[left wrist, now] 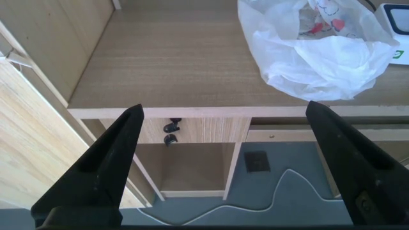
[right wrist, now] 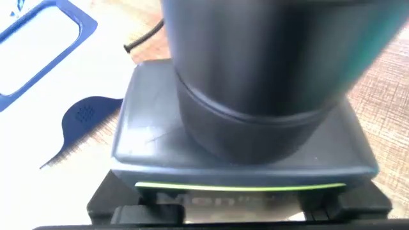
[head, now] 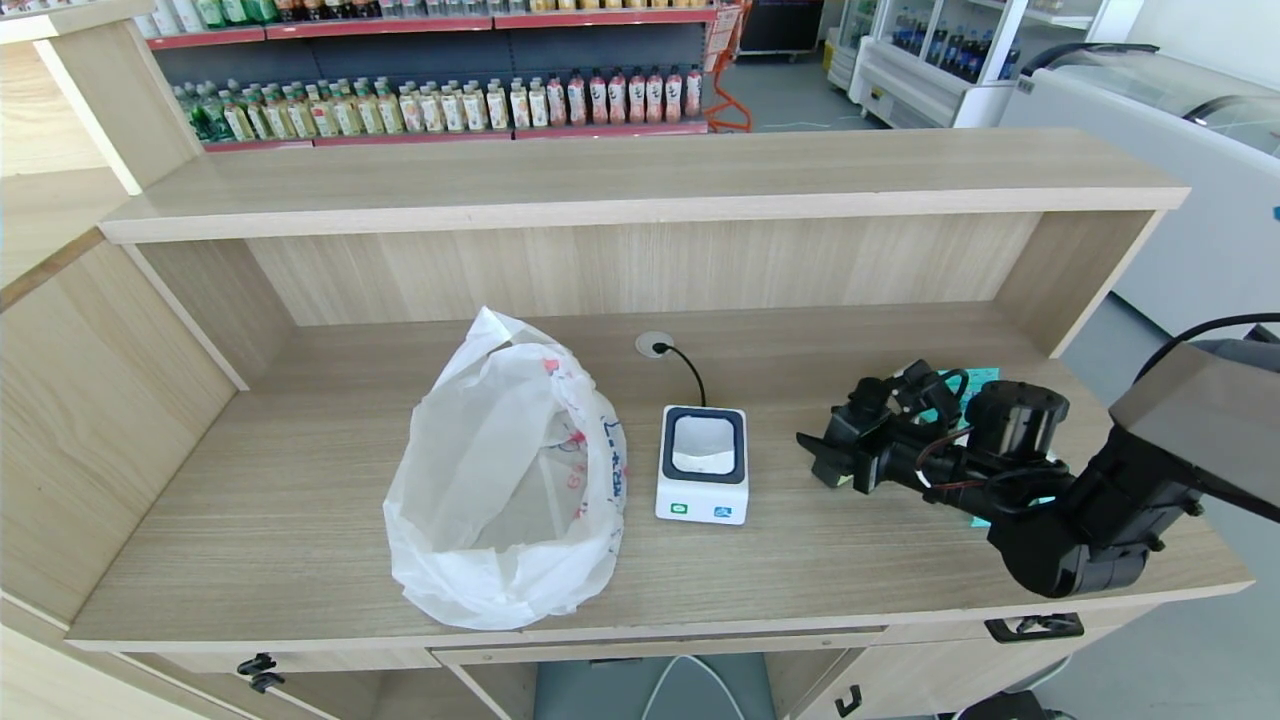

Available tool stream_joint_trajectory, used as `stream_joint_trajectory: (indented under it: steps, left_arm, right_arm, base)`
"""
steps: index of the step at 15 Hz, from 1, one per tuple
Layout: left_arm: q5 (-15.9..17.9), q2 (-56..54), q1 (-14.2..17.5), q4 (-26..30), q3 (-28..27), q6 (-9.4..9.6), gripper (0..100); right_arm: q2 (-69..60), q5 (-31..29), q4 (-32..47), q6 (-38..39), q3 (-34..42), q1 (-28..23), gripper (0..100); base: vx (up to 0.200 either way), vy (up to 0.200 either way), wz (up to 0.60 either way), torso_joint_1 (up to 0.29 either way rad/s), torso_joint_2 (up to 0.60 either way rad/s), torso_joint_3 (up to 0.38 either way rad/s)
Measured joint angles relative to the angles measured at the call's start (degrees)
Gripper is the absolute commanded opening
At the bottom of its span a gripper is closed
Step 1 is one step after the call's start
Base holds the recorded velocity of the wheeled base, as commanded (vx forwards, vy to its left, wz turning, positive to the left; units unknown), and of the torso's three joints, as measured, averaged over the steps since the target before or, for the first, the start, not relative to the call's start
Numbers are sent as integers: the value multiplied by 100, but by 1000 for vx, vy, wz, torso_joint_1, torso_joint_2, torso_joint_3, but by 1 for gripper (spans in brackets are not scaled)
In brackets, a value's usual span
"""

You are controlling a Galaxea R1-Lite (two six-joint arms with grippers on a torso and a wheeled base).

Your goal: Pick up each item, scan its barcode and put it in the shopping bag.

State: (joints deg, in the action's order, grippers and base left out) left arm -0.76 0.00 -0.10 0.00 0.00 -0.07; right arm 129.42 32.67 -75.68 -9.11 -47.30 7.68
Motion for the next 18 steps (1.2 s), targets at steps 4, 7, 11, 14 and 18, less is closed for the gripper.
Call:
stream_joint_trajectory:
  steps: [4, 7, 11, 14, 18]
  left_arm:
    - [0, 0, 0, 0, 0, 0, 100]
    - [0, 0, 0, 0, 0, 0, 100]
    - [-2, 0, 0, 0, 0, 0, 100]
    - [-2, 0, 0, 0, 0, 0, 100]
    - [-2, 0, 0, 0, 0, 2, 100]
  right_arm:
    - [-6, -29, 55, 2, -35, -13, 0]
    - [-106, -33, 77, -340, -29, 11, 0]
    - [-692, -22, 107, -837, -82, 191, 0]
    - [-1343, -16, 227, -1690, -60, 299, 0]
    - [-2470, -16, 361, -1958, 160, 540, 0]
  base:
    - [0, 0, 0, 0, 0, 0]
    - [0, 0, 0, 0, 0, 0]
    - [0, 0, 0, 0, 0, 0]
    - [0, 0, 0, 0, 0, 0]
    - [0, 0, 0, 0, 0, 0]
